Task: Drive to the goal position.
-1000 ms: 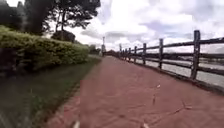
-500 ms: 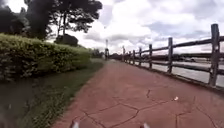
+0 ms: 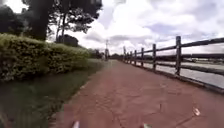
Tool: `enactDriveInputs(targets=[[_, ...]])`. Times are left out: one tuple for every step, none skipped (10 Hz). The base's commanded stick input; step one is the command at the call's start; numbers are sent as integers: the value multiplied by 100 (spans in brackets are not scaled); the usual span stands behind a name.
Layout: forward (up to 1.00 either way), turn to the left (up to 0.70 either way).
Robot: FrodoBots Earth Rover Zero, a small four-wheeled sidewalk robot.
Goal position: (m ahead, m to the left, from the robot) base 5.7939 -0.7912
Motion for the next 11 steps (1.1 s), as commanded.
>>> enactDriveInputs(targets=[[100,0],[100,0],[100,-19],[100,-27],[100,-27],[100,-5],[100,0],[100,0],[100,0],[100,0],[100,0]])
